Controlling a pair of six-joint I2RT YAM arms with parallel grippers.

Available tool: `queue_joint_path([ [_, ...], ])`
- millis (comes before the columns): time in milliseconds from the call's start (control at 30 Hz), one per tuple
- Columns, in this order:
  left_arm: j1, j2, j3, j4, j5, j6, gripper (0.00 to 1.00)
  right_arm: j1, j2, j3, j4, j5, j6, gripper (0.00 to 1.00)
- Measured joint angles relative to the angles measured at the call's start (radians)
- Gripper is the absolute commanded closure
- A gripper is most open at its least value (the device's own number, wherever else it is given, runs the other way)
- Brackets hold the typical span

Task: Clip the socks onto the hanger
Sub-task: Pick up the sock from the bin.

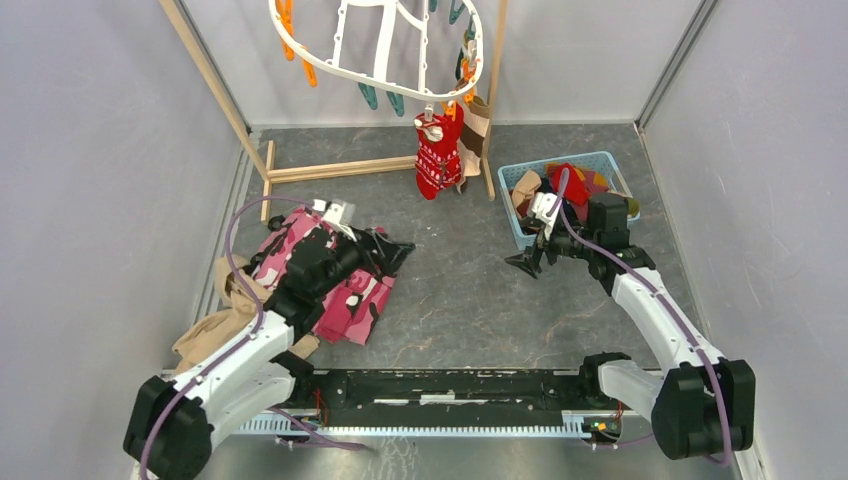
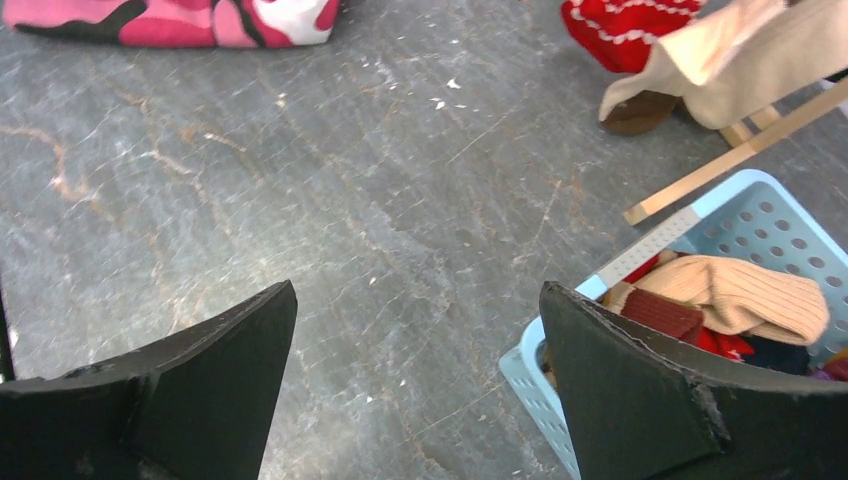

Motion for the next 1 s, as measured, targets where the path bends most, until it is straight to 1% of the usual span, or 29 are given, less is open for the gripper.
queue_joint_path([
  [67,0.090,0.037,0.001,0.051,0.048,-0.035,0.01,0.000,0.015,0.000,0.048,0.024,0.043,0.02],
  [100,0.115,0.048,0.003,0.058,0.063,-0.047,0.00,0.000,0.023,0.001,0.064,0.034,0.060,0.03],
  [200,0.147,0.068,0.037,0.044,0.110,-0.064,0.00,0.000,0.082,0.031,0.110,0.074,0.127,0.07],
  [267,0.160,0.068,0.101,-0.027,0.124,-0.053,0.00,0.000,0.127,0.066,0.141,0.106,0.166,0.11],
  [333,0.165,0.069,0.206,-0.125,0.118,-0.009,0.00,0.000,0.177,0.117,0.172,0.144,0.204,0.15],
  [367,0.166,0.067,0.250,-0.166,0.106,0.019,0.00,0.000,0.202,0.146,0.186,0.169,0.224,0.17],
  [433,0.168,0.053,0.326,-0.242,0.064,0.087,0.00,0.000,0.255,0.209,0.205,0.220,0.261,0.17],
  [500,0.170,0.026,0.356,-0.304,0.008,0.150,0.00,0.000,0.311,0.274,0.211,0.269,0.295,0.18],
  [600,0.170,-0.001,0.352,-0.372,-0.065,0.217,0.00,0.000,0.412,0.381,0.228,0.323,0.347,0.25],
  [700,0.170,-0.005,0.330,-0.421,-0.128,0.254,0.00,0.000,0.525,0.490,0.265,0.353,0.399,0.29],
  [833,0.170,-0.004,0.317,-0.481,-0.198,0.291,0.00,0.010,0.651,0.600,0.329,0.382,0.446,0.30],
  [933,0.170,-0.005,0.314,-0.487,-0.234,0.305,0.00,0.021,0.733,0.669,0.382,0.396,0.478,0.31],
  [1000,0.170,-0.008,0.314,-0.488,-0.251,0.311,0.01,0.028,0.770,0.695,0.415,0.401,0.501,0.34],
])
